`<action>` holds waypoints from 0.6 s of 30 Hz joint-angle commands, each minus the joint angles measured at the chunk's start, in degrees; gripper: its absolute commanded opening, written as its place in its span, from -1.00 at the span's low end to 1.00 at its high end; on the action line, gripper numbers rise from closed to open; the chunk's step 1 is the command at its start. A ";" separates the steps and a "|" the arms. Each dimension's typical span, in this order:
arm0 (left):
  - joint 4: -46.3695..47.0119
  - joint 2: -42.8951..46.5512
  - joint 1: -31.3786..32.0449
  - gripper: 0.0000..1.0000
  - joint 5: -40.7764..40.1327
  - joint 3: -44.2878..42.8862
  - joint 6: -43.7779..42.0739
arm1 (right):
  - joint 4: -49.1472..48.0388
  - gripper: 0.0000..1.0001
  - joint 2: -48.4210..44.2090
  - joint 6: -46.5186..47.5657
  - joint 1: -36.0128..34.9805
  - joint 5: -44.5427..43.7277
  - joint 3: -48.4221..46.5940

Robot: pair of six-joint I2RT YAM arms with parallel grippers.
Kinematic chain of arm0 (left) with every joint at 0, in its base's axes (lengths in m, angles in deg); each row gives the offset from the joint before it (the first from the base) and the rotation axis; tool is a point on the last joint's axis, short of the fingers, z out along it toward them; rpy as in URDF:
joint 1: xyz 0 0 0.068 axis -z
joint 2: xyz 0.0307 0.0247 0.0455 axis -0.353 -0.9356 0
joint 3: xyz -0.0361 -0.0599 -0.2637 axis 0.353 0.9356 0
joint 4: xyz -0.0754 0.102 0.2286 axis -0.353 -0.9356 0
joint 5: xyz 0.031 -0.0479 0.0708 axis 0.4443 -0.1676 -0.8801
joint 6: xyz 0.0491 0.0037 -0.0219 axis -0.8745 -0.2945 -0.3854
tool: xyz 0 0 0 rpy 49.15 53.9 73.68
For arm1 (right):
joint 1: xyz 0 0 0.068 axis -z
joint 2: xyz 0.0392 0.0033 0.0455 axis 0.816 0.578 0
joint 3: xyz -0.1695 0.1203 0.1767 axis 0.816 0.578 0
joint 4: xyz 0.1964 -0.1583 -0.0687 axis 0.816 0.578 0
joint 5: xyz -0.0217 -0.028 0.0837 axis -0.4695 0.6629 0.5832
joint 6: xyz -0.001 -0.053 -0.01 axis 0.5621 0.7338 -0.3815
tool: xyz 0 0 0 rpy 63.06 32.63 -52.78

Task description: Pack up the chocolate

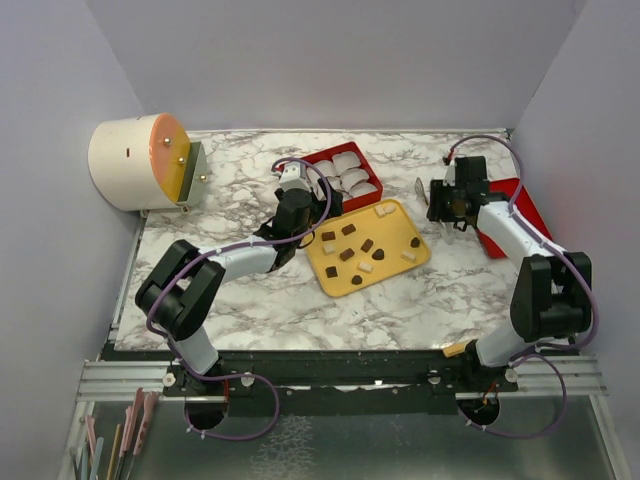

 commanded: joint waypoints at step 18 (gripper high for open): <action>1.23 1.26 0.58 0.91 -0.03 0.40 0.52 | 9.51 -0.05 -7.58 -1.36 -14.26 -5.59 -2.20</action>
